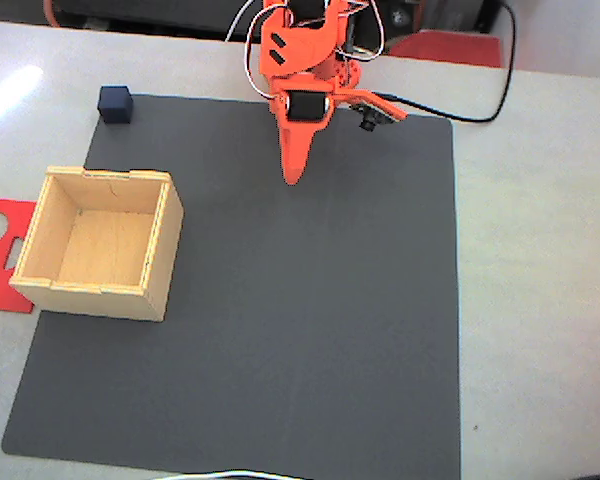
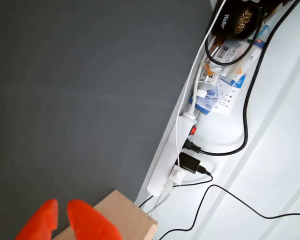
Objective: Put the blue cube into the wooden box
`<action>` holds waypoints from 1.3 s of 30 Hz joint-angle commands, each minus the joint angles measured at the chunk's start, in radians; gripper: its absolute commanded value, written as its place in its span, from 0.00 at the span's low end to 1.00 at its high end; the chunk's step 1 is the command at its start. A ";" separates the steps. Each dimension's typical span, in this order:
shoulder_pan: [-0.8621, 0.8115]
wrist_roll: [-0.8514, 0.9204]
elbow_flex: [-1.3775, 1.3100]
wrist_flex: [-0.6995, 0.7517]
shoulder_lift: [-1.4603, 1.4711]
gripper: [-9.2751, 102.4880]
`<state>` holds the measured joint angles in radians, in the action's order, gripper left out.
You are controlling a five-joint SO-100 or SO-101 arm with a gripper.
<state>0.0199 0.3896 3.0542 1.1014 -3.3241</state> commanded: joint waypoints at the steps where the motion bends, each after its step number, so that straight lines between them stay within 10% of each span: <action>1: -0.021 -0.023 -0.002 -0.014 -0.015 0.08; 20: -0.078 -0.008 -0.061 0.061 -0.015 0.21; 28: -0.359 0.054 -0.699 0.129 0.500 0.21; 39: -0.540 0.100 -1.381 0.653 0.868 0.22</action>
<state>-0.4587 0.4495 1.7748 1.6874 -2.4835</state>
